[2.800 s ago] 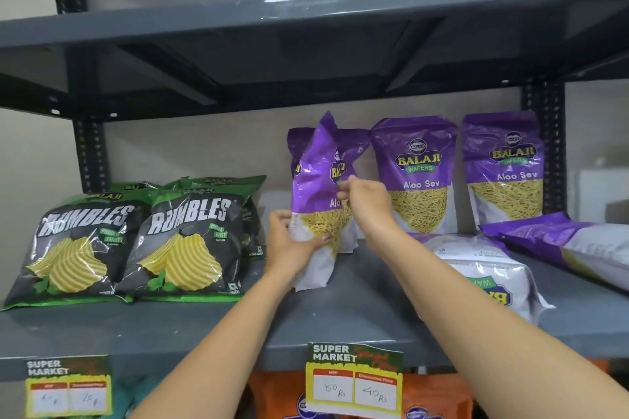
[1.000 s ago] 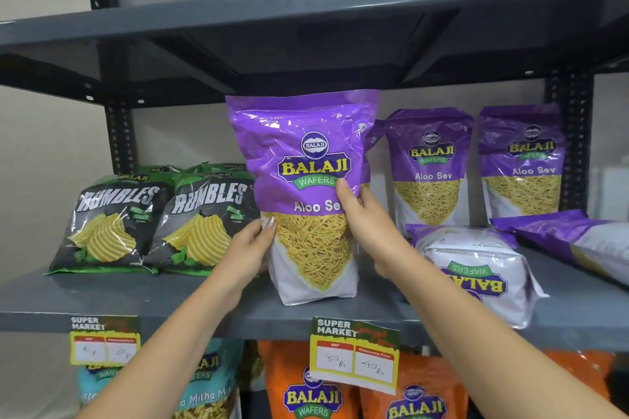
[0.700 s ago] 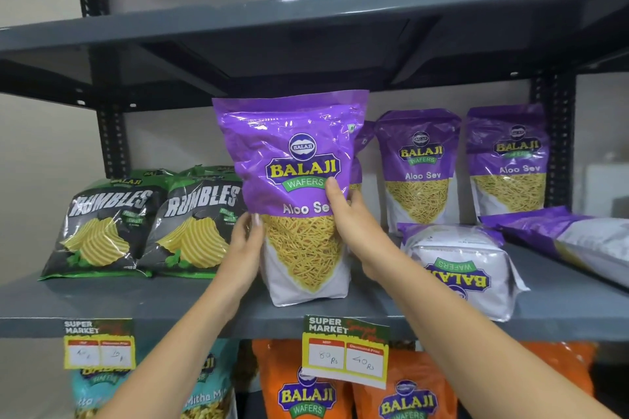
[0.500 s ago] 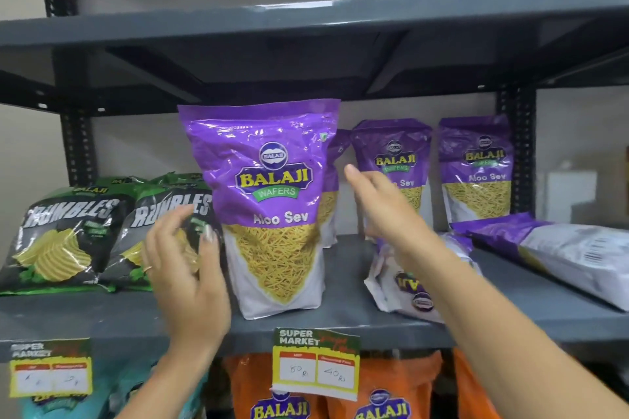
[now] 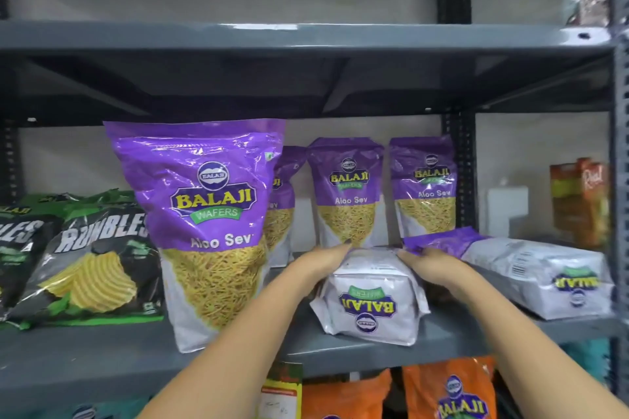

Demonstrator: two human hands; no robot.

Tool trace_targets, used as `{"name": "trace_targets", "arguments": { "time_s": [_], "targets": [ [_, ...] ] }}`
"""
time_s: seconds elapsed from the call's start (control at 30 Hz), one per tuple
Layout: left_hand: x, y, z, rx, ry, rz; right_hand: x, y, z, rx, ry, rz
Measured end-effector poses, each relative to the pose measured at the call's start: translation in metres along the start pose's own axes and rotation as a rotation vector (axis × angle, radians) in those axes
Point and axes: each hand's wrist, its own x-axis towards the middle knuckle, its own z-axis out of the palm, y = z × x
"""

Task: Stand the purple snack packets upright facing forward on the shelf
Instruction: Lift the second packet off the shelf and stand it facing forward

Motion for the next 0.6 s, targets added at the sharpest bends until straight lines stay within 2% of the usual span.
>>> {"name": "trace_targets", "arguments": {
  "time_s": [0.07, 0.13, 0.3, 0.43, 0.6],
  "targets": [
    [0.008, 0.000, 0.001, -0.001, -0.120, -0.039, -0.001, -0.004, 0.001, 0.169, -0.066, 0.032],
    [0.014, 0.000, 0.000, -0.030, -0.163, -0.044, -0.004, -0.007, -0.003, 0.247, -0.110, 0.036],
    [0.021, 0.005, -0.001, 0.051, 0.005, 0.031, -0.006, -0.016, -0.012, 0.318, -0.105, -0.011],
    [0.030, 0.009, 0.000, -0.093, 0.097, 0.096, 0.002, -0.024, -0.017, 0.387, -0.015, -0.076],
    [0.041, 0.018, 0.001, -0.270, 0.307, 0.261, 0.021, -0.041, -0.023, 0.388, 0.160, -0.242]
  ]
}}
